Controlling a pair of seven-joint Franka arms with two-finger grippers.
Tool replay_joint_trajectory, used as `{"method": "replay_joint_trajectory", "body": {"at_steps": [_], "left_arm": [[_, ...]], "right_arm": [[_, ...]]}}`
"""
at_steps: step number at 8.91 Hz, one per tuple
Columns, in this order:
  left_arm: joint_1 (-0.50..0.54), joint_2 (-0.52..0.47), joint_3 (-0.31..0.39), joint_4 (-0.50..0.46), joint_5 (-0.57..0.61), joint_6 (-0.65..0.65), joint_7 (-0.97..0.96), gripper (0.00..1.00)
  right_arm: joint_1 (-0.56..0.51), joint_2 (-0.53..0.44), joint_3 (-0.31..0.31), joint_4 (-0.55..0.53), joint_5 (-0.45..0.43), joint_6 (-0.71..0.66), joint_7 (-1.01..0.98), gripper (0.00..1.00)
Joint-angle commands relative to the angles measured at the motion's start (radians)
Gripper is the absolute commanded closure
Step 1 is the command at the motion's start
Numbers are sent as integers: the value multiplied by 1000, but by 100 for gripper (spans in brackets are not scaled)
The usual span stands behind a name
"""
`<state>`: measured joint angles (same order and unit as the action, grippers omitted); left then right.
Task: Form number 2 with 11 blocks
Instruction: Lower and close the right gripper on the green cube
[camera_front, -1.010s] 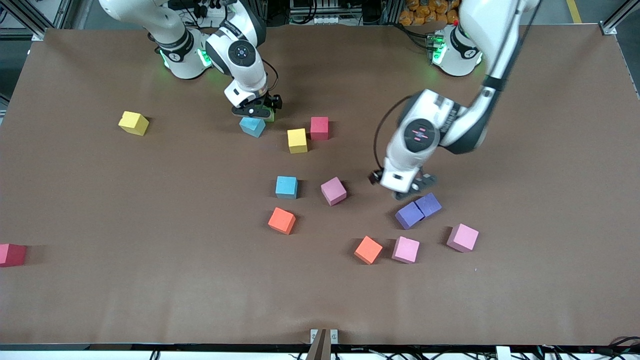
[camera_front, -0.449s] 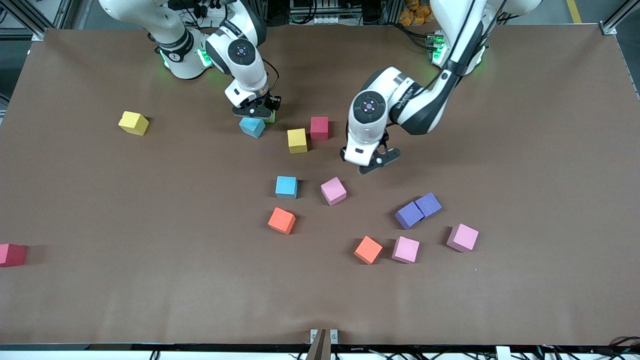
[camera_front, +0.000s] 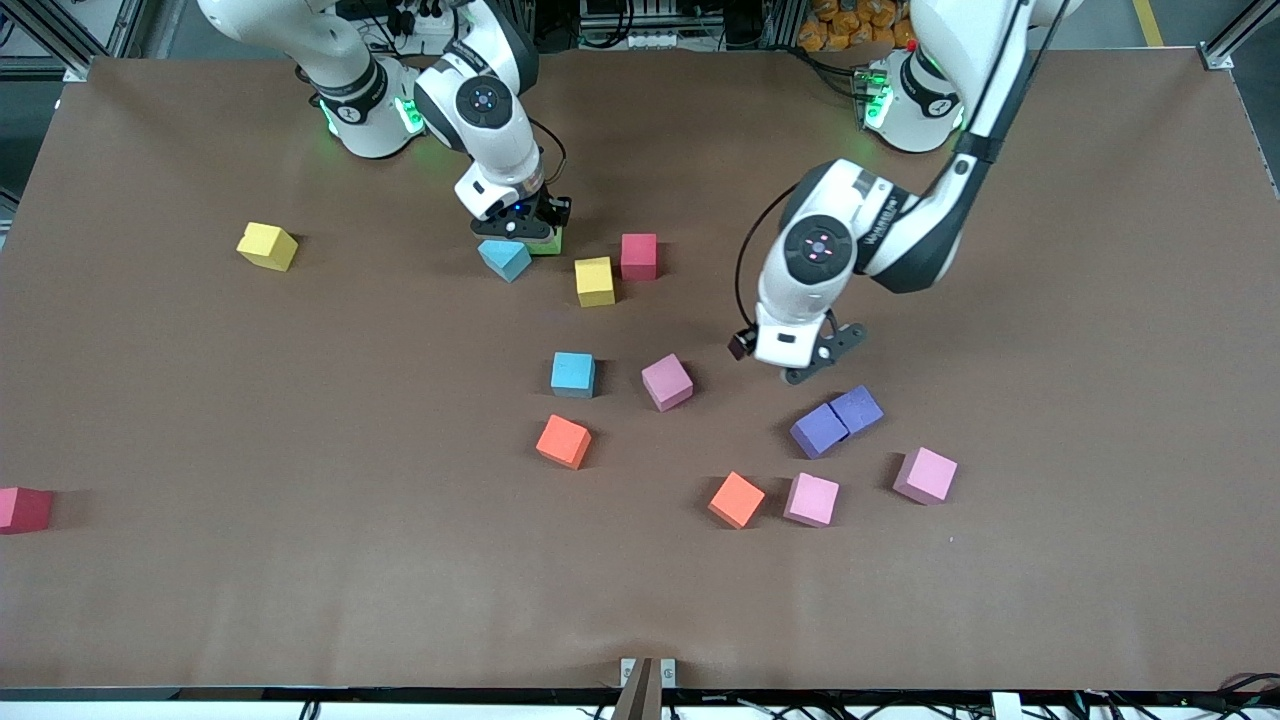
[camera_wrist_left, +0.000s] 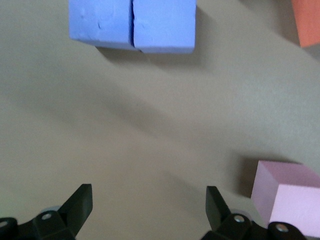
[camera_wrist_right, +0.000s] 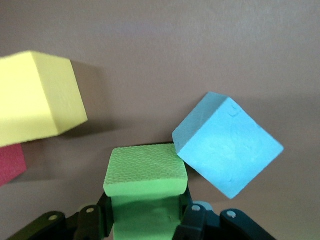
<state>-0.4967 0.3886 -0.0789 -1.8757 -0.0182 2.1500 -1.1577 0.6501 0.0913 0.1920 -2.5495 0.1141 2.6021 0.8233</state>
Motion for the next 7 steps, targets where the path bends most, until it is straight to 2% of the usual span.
{"method": "replay_joint_trajectory", "body": {"at_steps": [1, 4, 6, 7], "left_arm": [[13, -11, -5, 3, 23, 1, 1, 0], [111, -1, -5, 65, 24, 2, 25, 0], [145, 18, -4, 104, 24, 2, 35, 0], [150, 28, -4, 118, 24, 2, 35, 0]], "right_arm": [[-33, 37, -48, 41, 9, -11, -102, 100], [-41, 71, -152, 89, -45, -20, -243, 100], [-41, 93, -152, 162, -42, -135, -219, 100], [-38, 94, -151, 169, -34, -151, -208, 100]]}}
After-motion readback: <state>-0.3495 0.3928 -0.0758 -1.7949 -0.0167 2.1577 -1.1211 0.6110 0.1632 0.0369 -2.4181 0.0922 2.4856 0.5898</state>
